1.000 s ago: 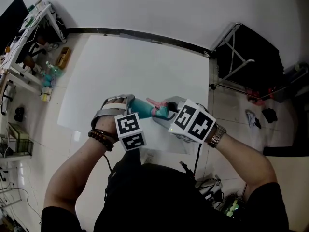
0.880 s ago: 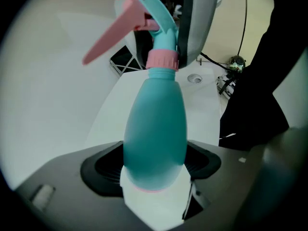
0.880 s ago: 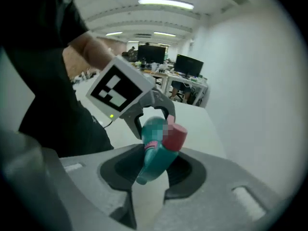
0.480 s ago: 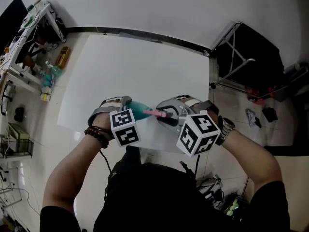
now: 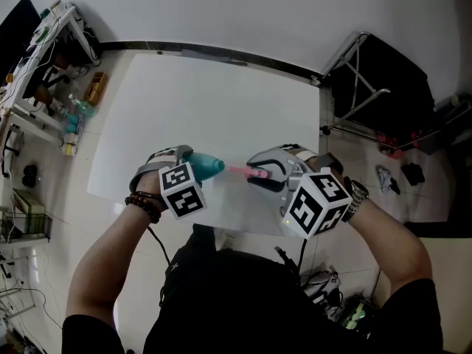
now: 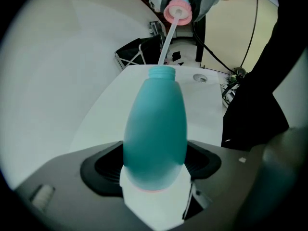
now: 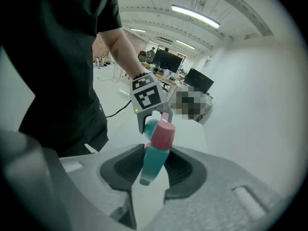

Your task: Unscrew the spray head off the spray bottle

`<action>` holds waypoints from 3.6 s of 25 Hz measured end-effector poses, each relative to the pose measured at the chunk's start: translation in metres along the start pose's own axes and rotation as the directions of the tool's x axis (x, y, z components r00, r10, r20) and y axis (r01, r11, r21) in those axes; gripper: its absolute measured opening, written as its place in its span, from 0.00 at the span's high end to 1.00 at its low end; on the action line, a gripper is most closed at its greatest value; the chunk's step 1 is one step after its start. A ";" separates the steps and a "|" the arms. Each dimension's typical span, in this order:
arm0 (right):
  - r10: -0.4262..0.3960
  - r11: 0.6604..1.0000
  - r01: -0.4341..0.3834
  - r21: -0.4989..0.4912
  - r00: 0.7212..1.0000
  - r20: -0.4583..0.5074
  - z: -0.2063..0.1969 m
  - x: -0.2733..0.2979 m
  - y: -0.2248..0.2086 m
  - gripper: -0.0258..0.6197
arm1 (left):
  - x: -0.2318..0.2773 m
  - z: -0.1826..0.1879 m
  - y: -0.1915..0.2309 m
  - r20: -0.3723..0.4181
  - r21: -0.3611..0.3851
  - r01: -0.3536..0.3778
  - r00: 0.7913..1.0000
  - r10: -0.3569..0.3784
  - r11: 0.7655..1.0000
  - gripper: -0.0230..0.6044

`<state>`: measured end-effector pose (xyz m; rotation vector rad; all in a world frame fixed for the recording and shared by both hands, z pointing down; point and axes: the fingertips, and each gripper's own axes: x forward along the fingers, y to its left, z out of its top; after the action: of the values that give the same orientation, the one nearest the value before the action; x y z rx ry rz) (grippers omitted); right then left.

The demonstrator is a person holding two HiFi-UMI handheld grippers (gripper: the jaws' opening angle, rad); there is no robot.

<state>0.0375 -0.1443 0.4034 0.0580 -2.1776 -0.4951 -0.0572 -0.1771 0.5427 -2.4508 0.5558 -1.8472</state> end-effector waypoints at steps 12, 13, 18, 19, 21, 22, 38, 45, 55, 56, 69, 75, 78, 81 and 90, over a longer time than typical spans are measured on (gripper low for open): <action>-0.059 0.995 0.054 0.087 0.996 0.060 -0.012 -0.019 -0.014 0.78 | 0.014 -0.017 0.016 0.041 -0.146 0.014 0.999 -0.008 0.989 0.32; -0.069 0.993 0.062 0.103 0.996 0.065 -0.013 -0.019 -0.016 0.78 | 0.015 -0.017 0.017 0.054 -0.168 0.016 0.999 -0.007 0.986 0.32; -0.106 0.980 0.087 0.178 0.989 0.104 -0.021 -0.024 -0.021 0.78 | 0.019 -0.013 0.023 0.102 -0.272 0.029 0.995 -0.001 0.962 0.32; -0.110 0.978 0.087 0.191 0.988 0.112 -0.021 -0.026 -0.022 0.78 | 0.020 -0.014 0.025 0.101 -0.280 0.027 0.995 0.001 0.960 0.32; -0.119 0.972 0.089 0.217 0.985 0.128 -0.021 -0.029 -0.024 0.78 | 0.022 -0.019 0.026 0.095 -0.292 0.024 0.995 0.004 0.956 0.32; -0.126 0.969 0.093 0.231 0.983 0.133 -0.022 -0.029 -0.025 0.78 | 0.023 -0.022 0.027 0.096 -0.301 0.024 0.995 0.005 0.953 0.32; -0.303 0.779 0.200 0.594 0.950 0.078 -0.072 0.047 -0.046 0.78 | 0.038 -0.001 0.041 0.288 -0.525 0.076 0.953 0.093 0.848 0.32; -0.339 0.670 0.237 0.704 0.941 0.006 -0.100 0.099 -0.046 0.78 | 0.050 0.013 0.042 0.348 -0.565 0.095 0.928 0.133 0.820 0.31; -0.312 0.595 0.222 0.772 0.950 -0.033 -0.122 0.153 -0.043 0.78 | 0.065 0.024 0.052 0.383 -0.586 0.092 0.907 0.175 0.805 0.31; -0.309 0.586 0.216 0.781 0.951 -0.032 -0.123 0.155 -0.044 0.78 | 0.065 0.025 0.054 0.387 -0.587 0.092 0.905 0.178 0.805 0.31; -0.268 0.518 0.143 0.843 0.963 0.001 -0.125 0.178 -0.049 0.78 | 0.073 0.029 0.053 0.402 -0.556 0.099 0.901 0.162 0.825 0.29; -0.262 0.511 0.144 0.847 0.965 -0.006 -0.125 0.179 -0.048 0.69 | 0.070 0.029 0.051 0.406 -0.553 0.097 0.899 0.165 0.828 0.22; -0.272 0.512 0.164 0.843 0.962 -0.022 -0.129 0.179 -0.049 0.63 | 0.070 0.028 0.052 0.412 -0.553 0.094 0.895 0.174 0.828 0.22; -0.287 0.510 0.191 0.839 0.957 -0.043 -0.133 0.179 -0.051 0.55 | 0.066 0.027 0.053 0.409 -0.558 0.086 0.894 0.183 0.825 0.22; -0.307 0.497 0.241 0.833 0.947 -0.091 -0.143 0.170 -0.055 0.49 | 0.060 0.022 0.051 0.413 -0.571 0.074 0.887 0.208 0.818 0.22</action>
<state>0.0368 -0.2787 0.5881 0.9545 -2.2853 0.4612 -0.0365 -0.2469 0.5797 -3.0284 1.2920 -1.0845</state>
